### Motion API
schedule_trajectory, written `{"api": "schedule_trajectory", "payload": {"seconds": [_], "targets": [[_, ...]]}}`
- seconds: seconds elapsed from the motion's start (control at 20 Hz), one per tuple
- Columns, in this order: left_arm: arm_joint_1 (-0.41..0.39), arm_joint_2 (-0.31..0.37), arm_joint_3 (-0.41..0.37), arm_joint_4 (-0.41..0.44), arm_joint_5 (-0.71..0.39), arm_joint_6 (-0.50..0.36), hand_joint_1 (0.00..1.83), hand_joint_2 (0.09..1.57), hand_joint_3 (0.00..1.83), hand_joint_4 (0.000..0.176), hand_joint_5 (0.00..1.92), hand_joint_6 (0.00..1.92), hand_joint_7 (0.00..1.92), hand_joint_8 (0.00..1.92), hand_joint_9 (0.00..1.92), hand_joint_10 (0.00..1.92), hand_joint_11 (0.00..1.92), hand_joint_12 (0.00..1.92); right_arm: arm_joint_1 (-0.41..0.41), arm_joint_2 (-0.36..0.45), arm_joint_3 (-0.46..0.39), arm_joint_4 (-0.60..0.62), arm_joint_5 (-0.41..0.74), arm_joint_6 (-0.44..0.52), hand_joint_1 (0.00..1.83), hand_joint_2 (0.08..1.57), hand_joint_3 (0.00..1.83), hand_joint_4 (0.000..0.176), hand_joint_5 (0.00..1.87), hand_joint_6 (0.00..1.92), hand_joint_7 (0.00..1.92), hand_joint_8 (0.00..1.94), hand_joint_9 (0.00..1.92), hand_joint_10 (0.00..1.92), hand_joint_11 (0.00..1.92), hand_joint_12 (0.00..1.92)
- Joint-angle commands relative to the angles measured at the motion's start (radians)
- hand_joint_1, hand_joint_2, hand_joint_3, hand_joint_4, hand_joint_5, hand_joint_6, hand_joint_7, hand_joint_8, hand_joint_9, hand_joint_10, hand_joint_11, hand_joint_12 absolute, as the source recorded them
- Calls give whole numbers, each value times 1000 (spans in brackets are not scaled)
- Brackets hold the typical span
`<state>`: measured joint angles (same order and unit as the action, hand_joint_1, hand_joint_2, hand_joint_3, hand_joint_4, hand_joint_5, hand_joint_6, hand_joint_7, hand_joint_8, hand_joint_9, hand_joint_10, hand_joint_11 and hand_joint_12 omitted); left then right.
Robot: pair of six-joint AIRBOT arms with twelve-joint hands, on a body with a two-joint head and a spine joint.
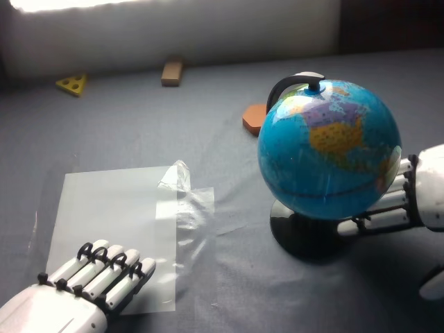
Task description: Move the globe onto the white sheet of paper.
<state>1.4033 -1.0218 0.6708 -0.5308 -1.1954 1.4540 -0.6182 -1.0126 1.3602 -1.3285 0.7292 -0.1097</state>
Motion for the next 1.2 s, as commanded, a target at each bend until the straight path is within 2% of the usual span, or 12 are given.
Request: {"api": "schedule_trajectory", "payload": {"seconds": [0.0,0.2,0.5,0.6,0.85,0.95,1.0,1.15], "targets": [[-2,-2,4,43,-95,-6,0,1181,0,0,0,0,0,0,0,0,0,0,13,2,1,47,51,10,0,1112,0,0,113,16,87,7,71,14,8,4],[0,1,11,53,-84,-15,0,1181,0,0,0,0,0,0,0,0,0,0,0,-30,2,32,17,-27,0,1121,0,0,109,12,97,9,75,14,12,7],[-4,6,18,89,-49,-37,0,1186,1,0,0,0,0,0,0,0,0,0,10,-91,5,1,-48,-19,0,1117,0,0,114,12,100,8,76,13,11,9],[-5,7,21,88,-46,-38,0,1187,1,0,0,0,0,0,0,0,0,0,33,-117,-4,-24,-84,14,0,1113,0,0,116,13,100,8,77,13,11,10],[-7,10,22,87,-40,-41,0,1232,20,0,0,0,0,0,0,0,0,0,57,-183,-19,-20,-210,10,0,1198,34,0,118,11,101,6,77,11,0,7],[-8,11,22,86,-39,-42,0,1247,25,0,0,0,0,0,0,0,0,0,61,-212,-23,2,-259,-19,0,1240,47,0,121,11,106,7,92,16,10,14],[-7,11,22,84,-39,-44,0,1252,27,0,0,0,0,0,0,0,0,0,64,-233,-27,16,-300,-35,0,1278,22,0,139,7,123,14,113,11,1,77],[-8,13,23,85,-35,-44,0,1253,27,0,0,0,0,0,0,0,0,0,77,-269,-52,16,-361,-60,0,1290,18,0,145,7,129,15,117,10,0,91]]}}
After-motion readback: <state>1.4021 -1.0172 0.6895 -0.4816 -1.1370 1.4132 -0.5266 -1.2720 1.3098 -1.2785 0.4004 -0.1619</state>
